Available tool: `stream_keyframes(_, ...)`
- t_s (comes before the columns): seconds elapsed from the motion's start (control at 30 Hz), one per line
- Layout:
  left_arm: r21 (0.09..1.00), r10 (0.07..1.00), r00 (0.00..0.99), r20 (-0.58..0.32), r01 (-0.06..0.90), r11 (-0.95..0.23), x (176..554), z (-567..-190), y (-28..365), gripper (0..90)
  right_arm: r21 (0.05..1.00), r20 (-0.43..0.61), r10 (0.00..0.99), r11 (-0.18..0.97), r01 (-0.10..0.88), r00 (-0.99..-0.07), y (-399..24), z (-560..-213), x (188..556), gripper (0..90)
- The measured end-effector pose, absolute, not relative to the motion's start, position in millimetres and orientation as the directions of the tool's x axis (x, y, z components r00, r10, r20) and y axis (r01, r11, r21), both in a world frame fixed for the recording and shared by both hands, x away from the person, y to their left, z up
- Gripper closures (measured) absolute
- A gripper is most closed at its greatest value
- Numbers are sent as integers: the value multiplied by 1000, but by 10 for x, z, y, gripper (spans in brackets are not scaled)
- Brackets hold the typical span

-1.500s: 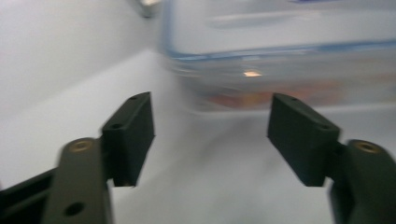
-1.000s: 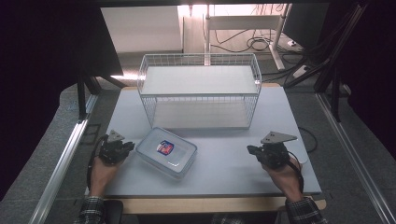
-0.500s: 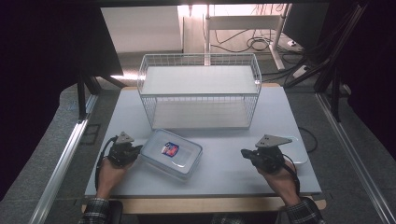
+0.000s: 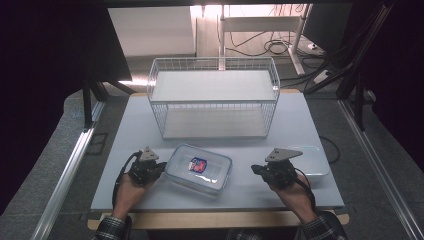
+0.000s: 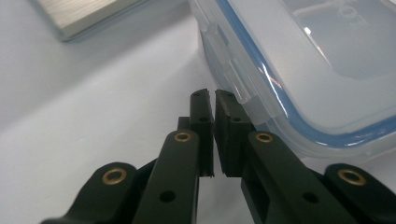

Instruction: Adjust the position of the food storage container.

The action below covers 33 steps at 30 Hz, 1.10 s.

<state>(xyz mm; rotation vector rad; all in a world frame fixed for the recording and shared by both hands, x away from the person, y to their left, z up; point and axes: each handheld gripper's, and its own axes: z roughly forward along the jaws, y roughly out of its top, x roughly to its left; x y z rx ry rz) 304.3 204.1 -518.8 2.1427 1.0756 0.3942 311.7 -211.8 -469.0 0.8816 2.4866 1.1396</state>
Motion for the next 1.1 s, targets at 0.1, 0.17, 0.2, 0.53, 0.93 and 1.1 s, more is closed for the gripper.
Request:
stream_keyframes(0.1, 698, 781, 623, -41, 577, -424, 3016, -5178, 1963, 867, 739, 23, 624, 516, 433, -781, -2084, -4735, 3121, 892)
stream_keyframes(0.17, 694, 774, 631, -48, 579, -429, 2990, -5166, 1905, 866, 728, 29, 618, 525, 440, -786, -2059, -4766, 3118, 892)
stream_keyframes(0.2, 690, 764, 644, -39, 570, -446, 2952, -5155, 1847, 865, 722, 37, 612, 530, 444, -790, -2037, -4785, 3112, 891)
stream_keyframes(0.53, 681, 748, 662, -52, 571, -458, 2838, -5126, 1695, 871, 704, 50, 603, 544, 457, -796, -1987, -4813, 3098, 882)
stream_keyframes(0.93, 672, 718, 695, -47, 553, -492, 2756, -5092, 1532, 883, 709, 32, 663, 512, 485, -748, -2084, -4823, 3210, 886)
stream_keyframes(1.1, 671, 709, 704, -53, 551, -497, 2728, -5083, 1502, 857, 713, 16, 670, 512, 478, -742, -2125, -4823, 3241, 876)
